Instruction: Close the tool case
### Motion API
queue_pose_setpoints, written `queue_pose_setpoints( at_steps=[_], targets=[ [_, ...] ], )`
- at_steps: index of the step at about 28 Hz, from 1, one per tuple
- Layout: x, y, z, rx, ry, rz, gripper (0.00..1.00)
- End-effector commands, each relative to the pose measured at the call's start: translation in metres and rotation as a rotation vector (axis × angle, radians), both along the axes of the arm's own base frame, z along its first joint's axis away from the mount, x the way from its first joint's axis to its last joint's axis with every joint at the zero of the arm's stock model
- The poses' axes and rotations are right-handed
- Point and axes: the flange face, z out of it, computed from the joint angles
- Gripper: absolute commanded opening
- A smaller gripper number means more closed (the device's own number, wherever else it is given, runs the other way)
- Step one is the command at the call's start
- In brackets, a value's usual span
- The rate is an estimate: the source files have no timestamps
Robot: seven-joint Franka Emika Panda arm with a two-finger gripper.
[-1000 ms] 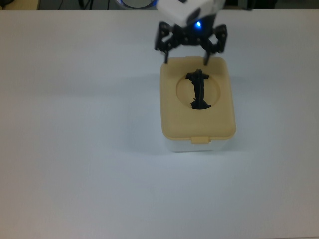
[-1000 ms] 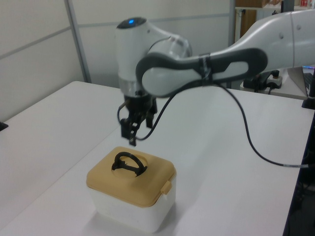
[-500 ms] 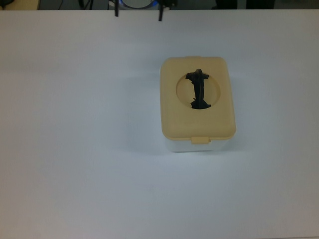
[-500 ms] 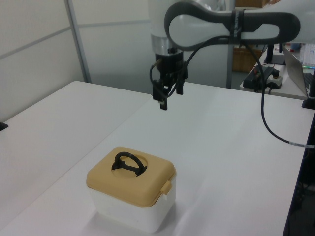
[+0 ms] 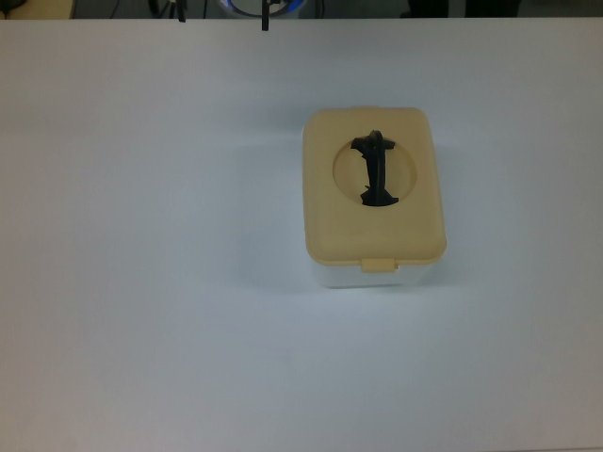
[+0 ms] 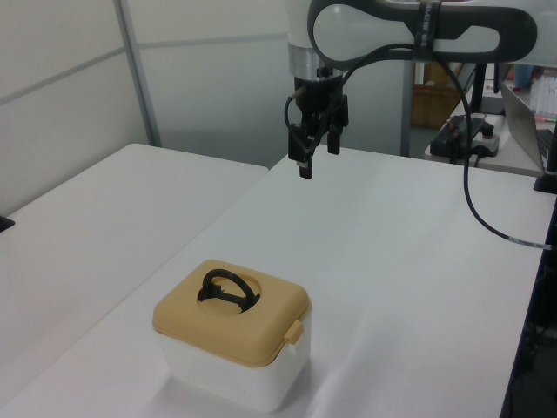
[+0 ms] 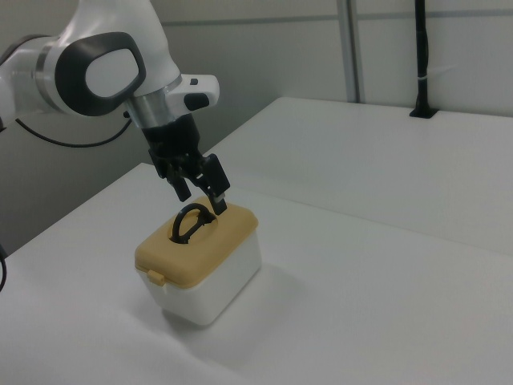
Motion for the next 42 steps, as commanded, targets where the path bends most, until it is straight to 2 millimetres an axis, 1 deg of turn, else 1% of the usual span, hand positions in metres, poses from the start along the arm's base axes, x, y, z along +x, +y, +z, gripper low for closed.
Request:
queue_pose_setpoints(
  at_steps=[1,20,26,30,37,41,42],
  targets=[
    [-0.007,-0.009,0.000,0.024,0.017,-0.011,1.00],
    [-0.009,-0.021,0.001,0.033,0.034,-0.007,1.00],
    [-0.004,-0.018,-0.005,0.030,0.042,0.015,1.00],
    [-0.005,-0.018,-0.004,0.032,0.041,0.010,1.00],
    [-0.003,-0.017,-0.009,0.031,0.047,0.013,1.00],
    [0.002,-0.020,-0.014,0.028,0.048,0.009,1.00],
    [0.002,-0.025,-0.013,0.028,0.047,0.001,1.00]
  ],
)
